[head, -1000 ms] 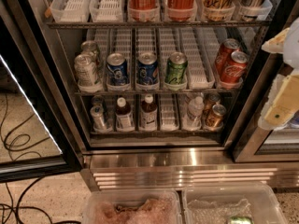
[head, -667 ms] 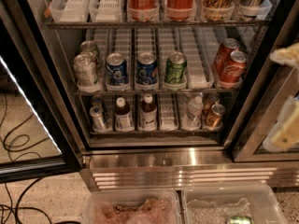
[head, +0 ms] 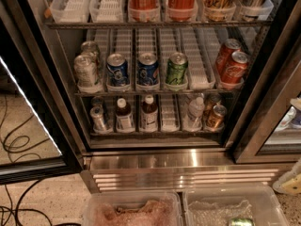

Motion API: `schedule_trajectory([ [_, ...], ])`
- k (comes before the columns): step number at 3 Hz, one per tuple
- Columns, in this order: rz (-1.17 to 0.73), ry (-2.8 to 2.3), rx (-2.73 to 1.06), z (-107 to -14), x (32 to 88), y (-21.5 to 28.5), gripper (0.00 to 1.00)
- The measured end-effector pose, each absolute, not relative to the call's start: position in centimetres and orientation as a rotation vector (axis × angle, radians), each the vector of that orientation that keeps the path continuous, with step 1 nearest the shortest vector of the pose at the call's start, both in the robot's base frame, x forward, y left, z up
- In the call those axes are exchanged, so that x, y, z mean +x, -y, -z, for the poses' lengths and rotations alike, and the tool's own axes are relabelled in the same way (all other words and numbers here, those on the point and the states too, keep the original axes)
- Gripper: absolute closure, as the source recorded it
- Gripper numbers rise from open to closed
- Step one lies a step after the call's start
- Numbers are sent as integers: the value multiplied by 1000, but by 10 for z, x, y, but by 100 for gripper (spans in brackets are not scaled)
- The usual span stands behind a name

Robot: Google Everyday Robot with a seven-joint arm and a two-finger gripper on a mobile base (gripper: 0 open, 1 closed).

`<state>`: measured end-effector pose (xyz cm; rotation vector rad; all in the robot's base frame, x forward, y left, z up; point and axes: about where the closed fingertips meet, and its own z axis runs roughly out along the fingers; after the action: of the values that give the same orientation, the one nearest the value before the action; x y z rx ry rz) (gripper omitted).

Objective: Pick water bottle from bottom shelf of fridge

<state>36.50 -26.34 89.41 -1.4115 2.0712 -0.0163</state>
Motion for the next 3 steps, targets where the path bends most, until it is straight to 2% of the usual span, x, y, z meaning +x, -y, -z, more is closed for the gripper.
schedule_trajectory([
  [1,17,-2071,-1411,-894,365,263,0],
  [2,-19,-2059,-1243,-898,377,260,0],
  [3,-139,-2112,-865,-875,375,249,0],
])
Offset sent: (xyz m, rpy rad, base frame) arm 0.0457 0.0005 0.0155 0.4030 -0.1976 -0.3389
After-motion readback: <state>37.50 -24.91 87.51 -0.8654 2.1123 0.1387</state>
